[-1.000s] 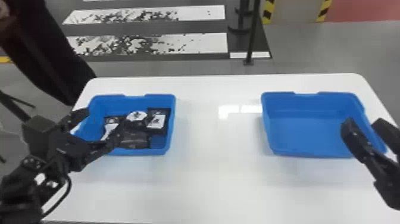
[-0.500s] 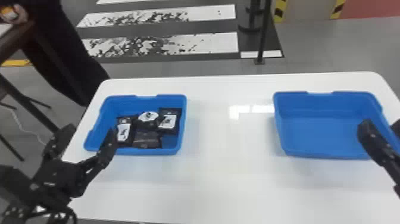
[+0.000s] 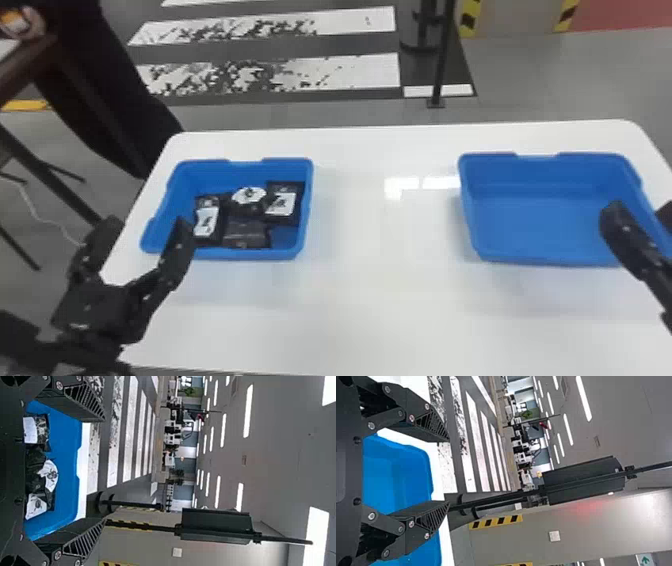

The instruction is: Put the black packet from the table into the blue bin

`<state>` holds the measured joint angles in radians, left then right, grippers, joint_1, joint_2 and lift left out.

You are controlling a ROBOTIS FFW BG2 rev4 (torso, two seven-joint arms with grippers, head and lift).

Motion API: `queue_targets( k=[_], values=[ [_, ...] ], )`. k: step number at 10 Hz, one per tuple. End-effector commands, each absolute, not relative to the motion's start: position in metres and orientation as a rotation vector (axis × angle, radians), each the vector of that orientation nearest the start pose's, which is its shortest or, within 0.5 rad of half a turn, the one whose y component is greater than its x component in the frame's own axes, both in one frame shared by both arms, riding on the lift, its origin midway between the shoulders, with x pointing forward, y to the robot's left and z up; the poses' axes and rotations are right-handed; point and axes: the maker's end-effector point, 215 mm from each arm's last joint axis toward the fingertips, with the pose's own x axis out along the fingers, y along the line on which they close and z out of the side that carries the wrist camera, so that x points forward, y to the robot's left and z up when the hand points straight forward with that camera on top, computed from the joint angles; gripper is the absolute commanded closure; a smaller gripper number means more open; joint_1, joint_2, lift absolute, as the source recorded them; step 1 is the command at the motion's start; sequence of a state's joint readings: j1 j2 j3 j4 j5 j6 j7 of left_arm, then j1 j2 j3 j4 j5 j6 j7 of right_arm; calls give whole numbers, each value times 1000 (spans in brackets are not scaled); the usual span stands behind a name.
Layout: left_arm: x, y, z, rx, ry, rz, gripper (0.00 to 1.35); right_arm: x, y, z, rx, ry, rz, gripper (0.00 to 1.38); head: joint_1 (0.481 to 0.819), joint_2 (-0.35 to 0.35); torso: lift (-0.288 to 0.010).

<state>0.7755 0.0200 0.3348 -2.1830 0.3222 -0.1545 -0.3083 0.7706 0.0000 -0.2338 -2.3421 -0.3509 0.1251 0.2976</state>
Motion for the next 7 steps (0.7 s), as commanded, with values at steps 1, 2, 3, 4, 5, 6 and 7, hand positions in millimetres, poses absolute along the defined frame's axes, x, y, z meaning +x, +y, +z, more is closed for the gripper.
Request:
queue_targets(
  k=[1,2,3,4,5,6,7],
  values=[
    [356,330,-299,-77,-49,-54,140,367,-266,-302,211,68,142,510,695,116,-110],
    [358,327,-297,-85,-58,-61,140,368,-266,-301,211,66,143,510,695,108,-110],
    [359,325,-295,-85,-65,-65,140,368,-266,-300,208,64,143,510,695,100,-110],
    [358,324,-294,-83,-66,-66,140,367,-266,-302,209,69,142,510,695,95,-110],
    [358,324,-293,-84,-71,-66,140,367,-266,-302,208,69,143,510,695,94,-110],
    [358,325,-293,-90,-71,-65,140,366,-266,-304,209,74,142,510,695,93,-110],
    [358,324,-295,-92,-66,-68,140,366,-266,-304,209,74,142,510,695,92,-110]
  ],
)
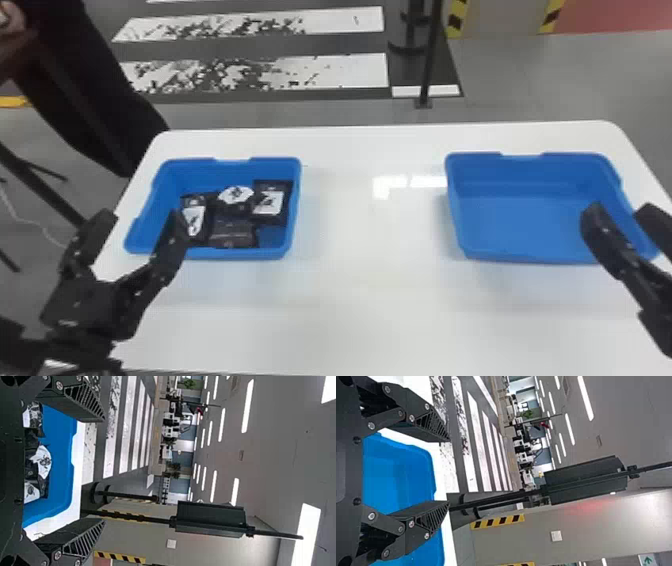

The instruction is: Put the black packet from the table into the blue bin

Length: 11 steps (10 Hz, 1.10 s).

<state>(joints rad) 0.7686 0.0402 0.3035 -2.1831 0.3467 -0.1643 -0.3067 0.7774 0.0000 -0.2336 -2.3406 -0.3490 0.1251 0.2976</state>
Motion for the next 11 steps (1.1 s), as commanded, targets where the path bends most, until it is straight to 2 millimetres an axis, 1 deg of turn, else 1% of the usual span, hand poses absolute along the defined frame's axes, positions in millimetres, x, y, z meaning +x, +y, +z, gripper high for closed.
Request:
queue_targets(
  k=[1,7,11],
  values=[
    [358,323,-295,-96,-67,-70,140,366,-266,-303,209,71,142,510,695,92,-110],
    [360,318,-291,-100,-80,-77,140,366,-266,-304,207,74,142,510,695,84,-110],
    [360,319,-294,-113,-71,-76,140,366,-267,-304,204,75,140,510,695,84,-110]
  ],
)
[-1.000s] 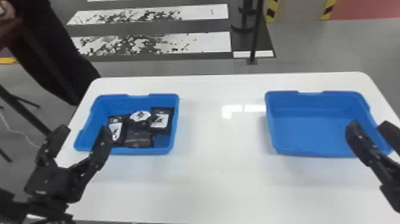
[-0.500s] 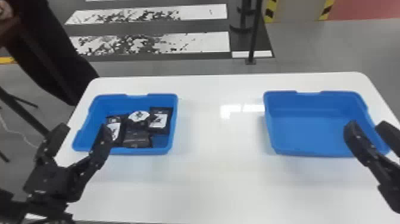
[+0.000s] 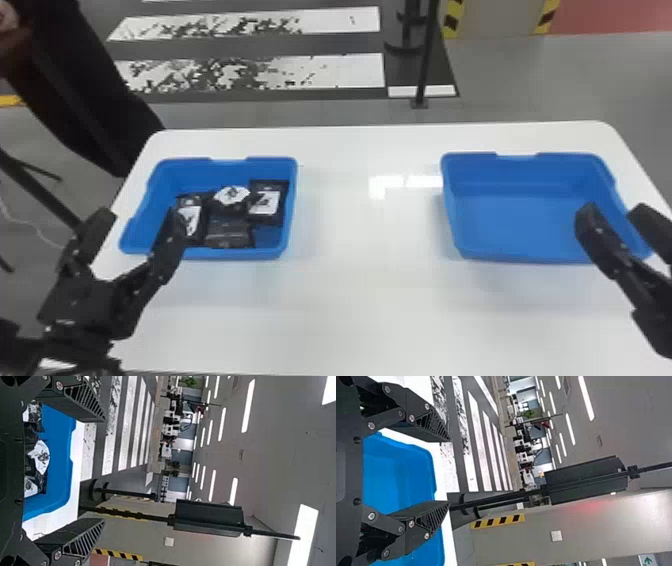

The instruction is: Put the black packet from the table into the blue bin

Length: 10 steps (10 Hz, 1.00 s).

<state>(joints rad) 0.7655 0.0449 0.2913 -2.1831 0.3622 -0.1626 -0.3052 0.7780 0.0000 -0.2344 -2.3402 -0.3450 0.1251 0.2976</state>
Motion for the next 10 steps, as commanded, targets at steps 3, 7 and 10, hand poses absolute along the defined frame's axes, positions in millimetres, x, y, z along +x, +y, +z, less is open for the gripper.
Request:
queue_targets(
  k=[3,7,10],
  values=[
    [361,318,-293,-117,-72,-77,140,366,-267,-304,204,75,140,510,695,82,-110],
    [361,317,-295,-128,-69,-79,140,366,-267,-304,200,75,140,510,695,80,-110],
    [361,317,-294,-133,-73,-78,140,366,-267,-304,200,75,140,510,695,79,-110]
  ],
)
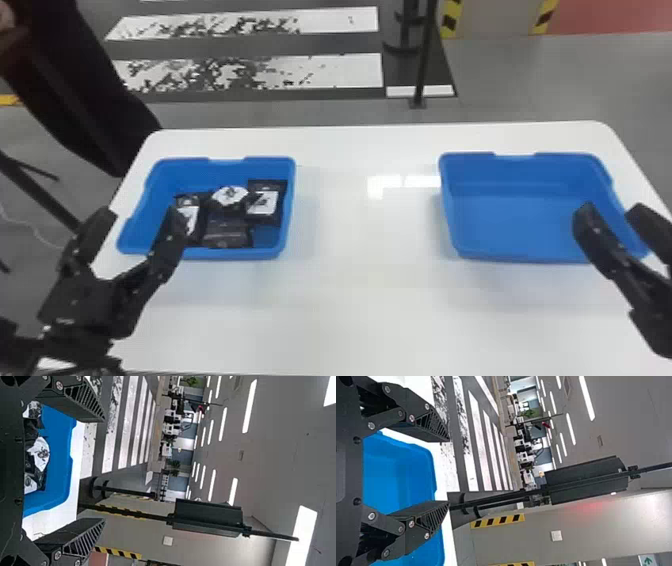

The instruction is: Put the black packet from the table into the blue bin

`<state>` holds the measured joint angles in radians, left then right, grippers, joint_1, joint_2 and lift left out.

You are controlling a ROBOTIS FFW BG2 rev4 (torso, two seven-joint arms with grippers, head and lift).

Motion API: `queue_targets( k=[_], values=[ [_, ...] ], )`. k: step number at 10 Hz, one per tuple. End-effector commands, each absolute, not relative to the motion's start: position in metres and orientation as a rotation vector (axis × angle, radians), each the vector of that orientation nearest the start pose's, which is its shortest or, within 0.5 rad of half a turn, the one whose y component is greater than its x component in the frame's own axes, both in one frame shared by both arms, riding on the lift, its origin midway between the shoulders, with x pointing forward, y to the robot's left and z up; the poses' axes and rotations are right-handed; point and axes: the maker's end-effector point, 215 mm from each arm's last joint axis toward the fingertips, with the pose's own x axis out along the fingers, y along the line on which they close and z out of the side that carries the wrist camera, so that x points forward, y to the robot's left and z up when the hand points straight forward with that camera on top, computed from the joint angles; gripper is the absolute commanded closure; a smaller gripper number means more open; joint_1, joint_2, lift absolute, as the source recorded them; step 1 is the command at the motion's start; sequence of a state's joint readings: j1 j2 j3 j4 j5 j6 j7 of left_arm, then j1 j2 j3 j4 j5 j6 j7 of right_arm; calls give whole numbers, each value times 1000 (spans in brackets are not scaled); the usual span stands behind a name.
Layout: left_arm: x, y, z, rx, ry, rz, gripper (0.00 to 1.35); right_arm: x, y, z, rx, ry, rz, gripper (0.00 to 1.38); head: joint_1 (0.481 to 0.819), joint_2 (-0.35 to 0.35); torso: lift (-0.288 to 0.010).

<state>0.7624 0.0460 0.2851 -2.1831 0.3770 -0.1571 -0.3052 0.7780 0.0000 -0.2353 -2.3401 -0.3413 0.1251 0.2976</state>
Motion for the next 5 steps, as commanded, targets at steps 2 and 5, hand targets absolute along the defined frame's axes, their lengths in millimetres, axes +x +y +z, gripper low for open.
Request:
queue_targets(
  k=[2,5],
  values=[
    [361,317,-294,-136,-71,-78,140,366,-267,-304,200,75,140,510,695,79,-110],
    [361,317,-294,-135,-73,-78,140,365,-268,-306,201,78,139,510,695,79,-110]
  ],
)
